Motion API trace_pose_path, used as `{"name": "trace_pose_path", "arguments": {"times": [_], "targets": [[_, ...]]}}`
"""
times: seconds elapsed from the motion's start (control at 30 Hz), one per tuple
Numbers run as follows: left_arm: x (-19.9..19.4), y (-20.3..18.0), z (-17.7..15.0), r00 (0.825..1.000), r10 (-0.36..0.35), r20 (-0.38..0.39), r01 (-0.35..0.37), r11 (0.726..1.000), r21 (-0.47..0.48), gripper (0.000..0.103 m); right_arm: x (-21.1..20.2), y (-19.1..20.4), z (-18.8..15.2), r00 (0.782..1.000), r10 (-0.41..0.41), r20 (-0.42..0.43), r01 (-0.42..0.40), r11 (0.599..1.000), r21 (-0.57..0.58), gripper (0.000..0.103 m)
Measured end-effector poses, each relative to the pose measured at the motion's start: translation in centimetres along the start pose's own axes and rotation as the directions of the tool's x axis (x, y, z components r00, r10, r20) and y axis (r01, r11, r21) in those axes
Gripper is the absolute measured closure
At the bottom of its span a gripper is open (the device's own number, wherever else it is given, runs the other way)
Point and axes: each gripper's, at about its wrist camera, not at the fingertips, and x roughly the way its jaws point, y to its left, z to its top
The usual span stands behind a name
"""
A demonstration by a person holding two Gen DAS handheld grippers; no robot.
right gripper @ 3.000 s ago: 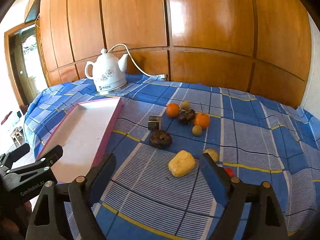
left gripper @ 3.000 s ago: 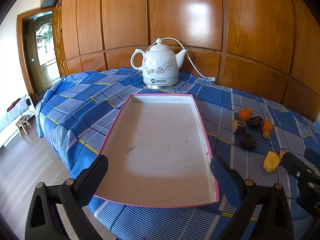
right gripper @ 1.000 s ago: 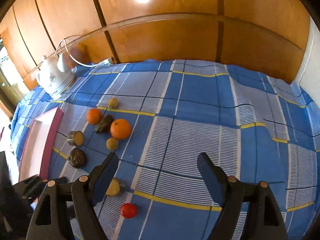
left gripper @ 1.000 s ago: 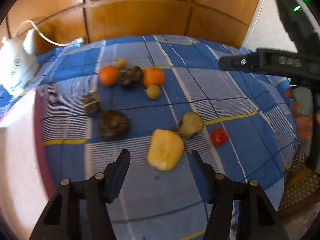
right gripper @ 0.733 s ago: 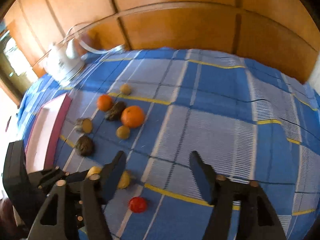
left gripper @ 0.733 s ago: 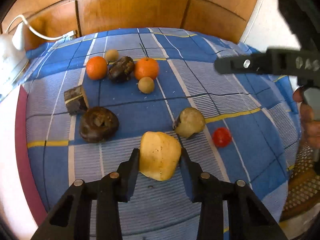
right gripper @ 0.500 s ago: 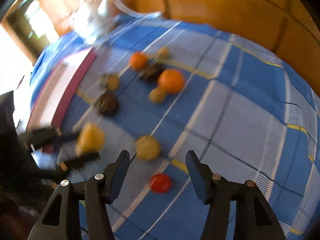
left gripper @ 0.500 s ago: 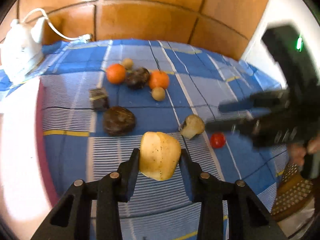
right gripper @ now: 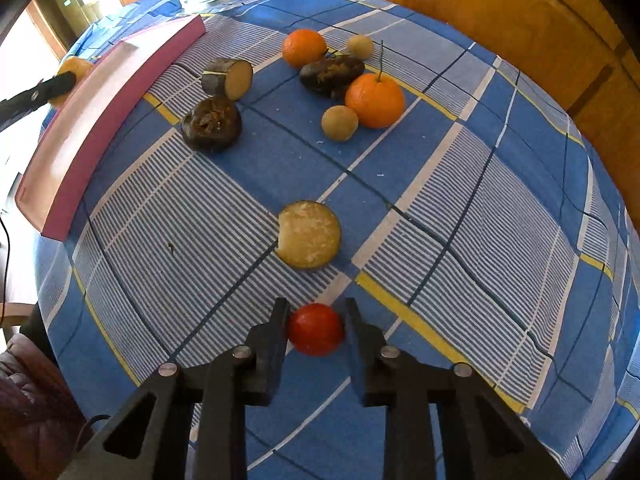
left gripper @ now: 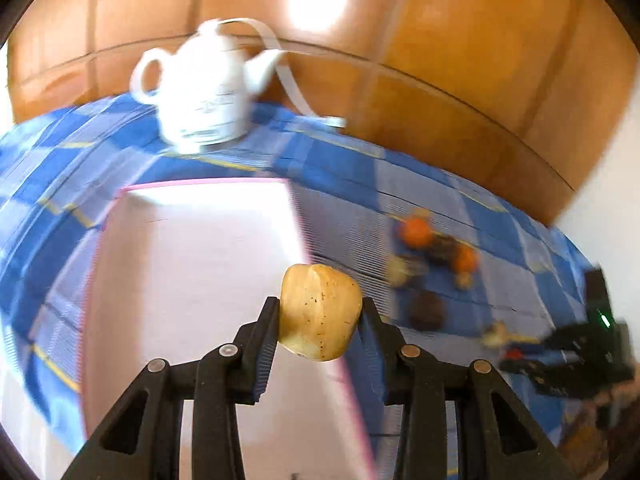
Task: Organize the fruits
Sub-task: 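Lower the pineapple chunk into the tray and open the left gripper while the right holds the tomato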
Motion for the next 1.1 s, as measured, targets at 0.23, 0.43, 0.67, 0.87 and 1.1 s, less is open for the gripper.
{"name": "trace_pose_path", "arguments": {"times": [0.23,0.43,0.67,0.87,1.1], "targets": [[2.7,6.0,1.9,0.983,0.184,-0.028,-0.185,0.979,-0.089,0.063,0.1,0.2,-0.3,1.0,-0.012,0.003,0.012,1.0,-0.008,0.077],[2.5,8.5,1.4,0.951,0.307,-0.018,-0.307,0.944,-0.122,0.052,0.0,0.0,0.1,1.0,-0.017,0.005,0.018,1.0,-0.022,0.077],[-0.3,7.3,-0.4,0.935,0.354,0.025,-0.347,0.926,-0.15,0.035,0.0,0.4,0.1,0.999,-0.03,0.012,0.03,0.999,-0.036,0.077],[-2.4,4.7,-2.7,0.937,0.345,0.059,-0.336,0.934,-0.124,0.026,-0.5,0.7,-0.1,0.999,-0.023,0.032,0.025,0.999,-0.045,0.077],[-3.9,2.5,-4.9,0.947,0.313,0.074,-0.307,0.948,-0.086,0.023,-3.5,1.9,0.0,0.987,0.08,0.14,-0.067,0.993,-0.092,0.077]]}}
